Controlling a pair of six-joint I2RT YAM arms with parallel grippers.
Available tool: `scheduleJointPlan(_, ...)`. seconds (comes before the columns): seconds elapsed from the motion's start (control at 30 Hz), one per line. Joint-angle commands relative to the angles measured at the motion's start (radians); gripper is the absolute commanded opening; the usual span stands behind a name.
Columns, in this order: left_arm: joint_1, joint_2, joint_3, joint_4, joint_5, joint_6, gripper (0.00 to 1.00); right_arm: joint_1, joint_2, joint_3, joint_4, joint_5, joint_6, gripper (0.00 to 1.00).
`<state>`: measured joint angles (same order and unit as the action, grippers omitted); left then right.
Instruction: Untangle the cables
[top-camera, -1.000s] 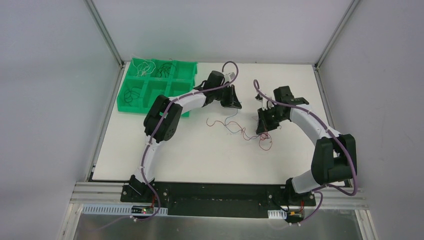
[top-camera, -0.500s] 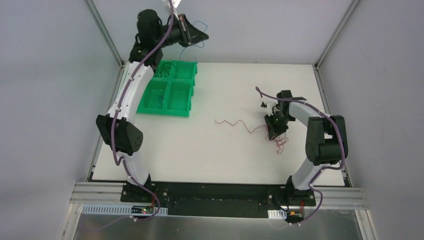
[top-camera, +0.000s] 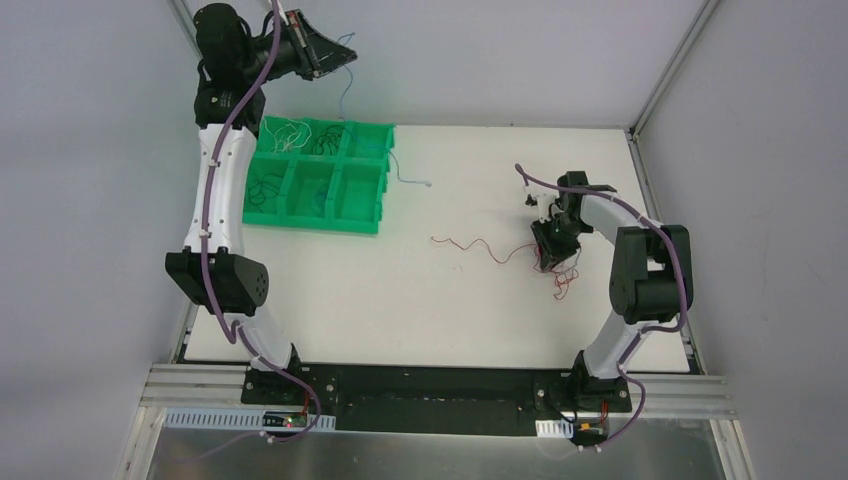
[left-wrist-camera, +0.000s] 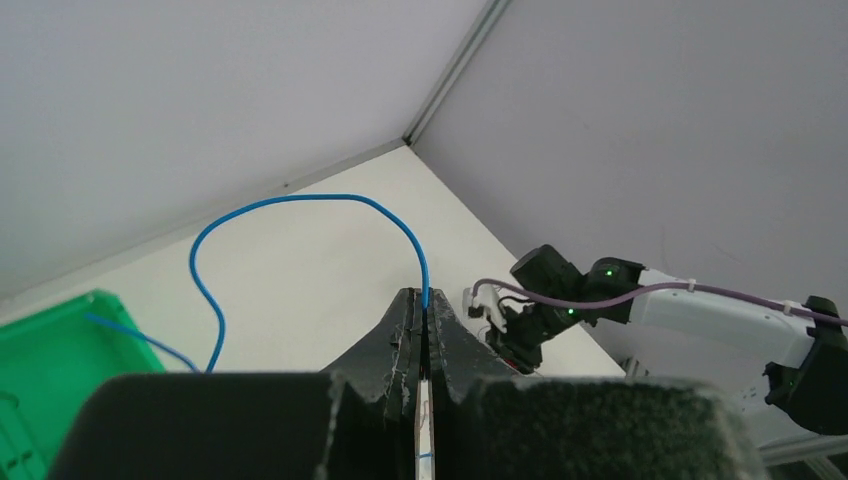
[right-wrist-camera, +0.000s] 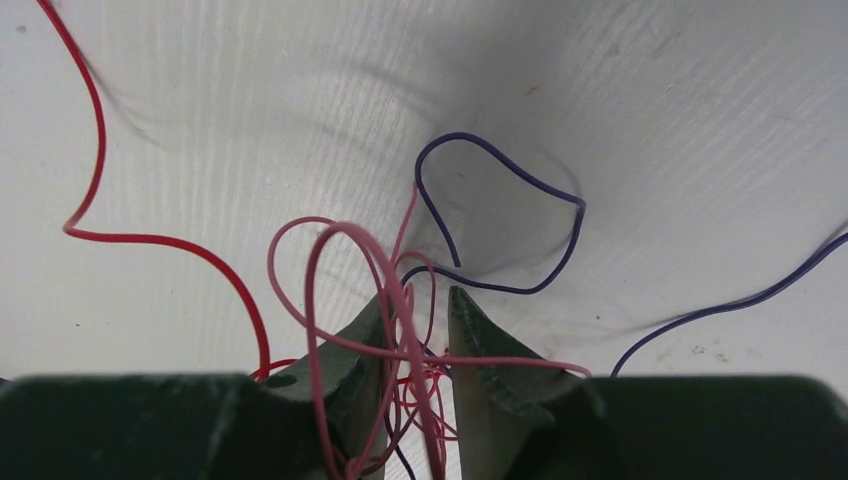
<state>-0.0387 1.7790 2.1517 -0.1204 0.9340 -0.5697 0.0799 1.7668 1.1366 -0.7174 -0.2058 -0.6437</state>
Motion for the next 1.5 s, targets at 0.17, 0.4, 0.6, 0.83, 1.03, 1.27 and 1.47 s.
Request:
scheduleJointPlan(0.17, 0.028, -0.217, -0.295, -0.103, 0.006, 0.24, 0.0, -0.004, -0.004, 0.05, -0.048, -0.038, 0.03, 0.29)
scheduleJointPlan(0.4, 0.095, -0.314, -0.45, -0.125, -0.042, 0.36, 0.0, -0.003, -0.023, 0.032, -0.051, -0.049, 0.036, 0.29)
scheduleJointPlan(0.6, 0.153, -0.322, -0.467, -0.125, -0.001, 0.426, 0.0, -0.003, -0.018, 0.039, -0.057, -0.059, 0.036, 0.29)
scheduleJointPlan(0.83, 0.241, -0.268, -0.295, -0.123, 0.063, 0.379, 0.0, -0.003, -0.014, 0.039, -0.061, -0.061, 0.038, 0.29)
scheduleJointPlan(1.03, 0.259, -0.248, -0.215, -0.115, 0.05, 0.378, 0.0, -0.003, -0.007, 0.034, -0.061, -0.063, 0.035, 0.3)
scheduleJointPlan(1.27, 0.284, -0.212, -0.191, -0.11, 0.072, 0.369, 0.0, -0.004, 0.0, 0.044, -0.066, -0.063, 0.036, 0.3)
scheduleJointPlan(1.47, 0.294, -0.232, -0.29, -0.11, 0.066, 0.454, 0.0, -0.004, 0.0, 0.049, -0.076, -0.063, 0.036, 0.3)
